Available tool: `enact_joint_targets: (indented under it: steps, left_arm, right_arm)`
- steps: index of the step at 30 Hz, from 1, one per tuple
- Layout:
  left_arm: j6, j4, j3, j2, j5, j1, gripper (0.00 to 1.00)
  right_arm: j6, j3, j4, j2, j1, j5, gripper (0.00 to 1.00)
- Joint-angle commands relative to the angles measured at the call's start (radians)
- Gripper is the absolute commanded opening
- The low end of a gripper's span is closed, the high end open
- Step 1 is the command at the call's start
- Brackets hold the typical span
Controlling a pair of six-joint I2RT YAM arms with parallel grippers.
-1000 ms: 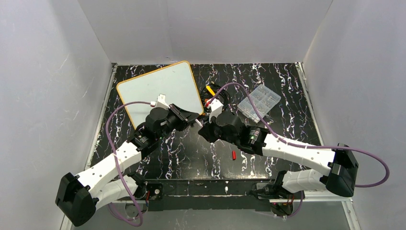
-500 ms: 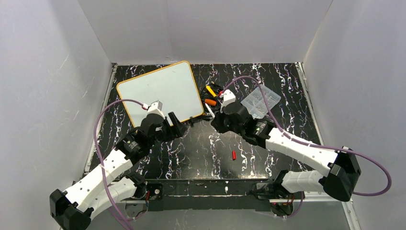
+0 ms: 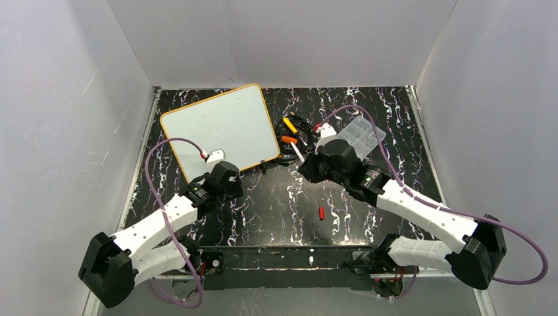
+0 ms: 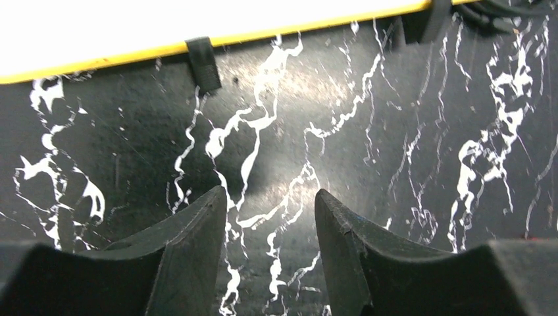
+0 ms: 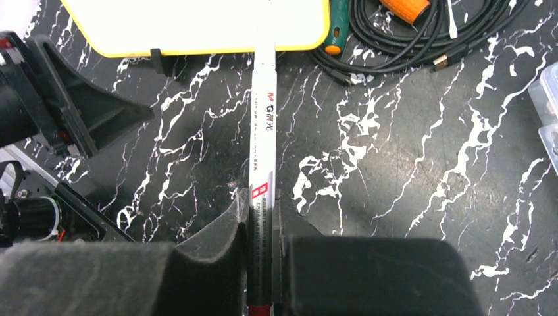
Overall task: Write a sentence on the whiteboard
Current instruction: Adjust the whiteboard marker, then move the whiteboard stand to the center of the board.
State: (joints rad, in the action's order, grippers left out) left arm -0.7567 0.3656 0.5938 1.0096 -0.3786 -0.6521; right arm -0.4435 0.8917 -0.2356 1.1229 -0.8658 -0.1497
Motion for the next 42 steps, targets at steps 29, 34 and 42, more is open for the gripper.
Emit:
enact_joint_targets:
  steps: [29,34,42]
  left_arm:
    - [0.095,-0.358,-0.039,0.322,-0.202,0.144,0.35]
    - [0.106,-0.408,-0.048,0.333,-0.203,0.15,0.33]
    - [0.127,-0.409,-0.049,0.354,-0.227,0.152,0.03]
  right_arm:
    - [-0.031,-0.031,0.104,-0.012,0.006,0.056,0.01]
    - [-0.031,-0.034,0.105,-0.015,0.007,0.051,0.01]
    - [-0.031,-0.034,0.107,-0.011,0.007,0.053,0.01]
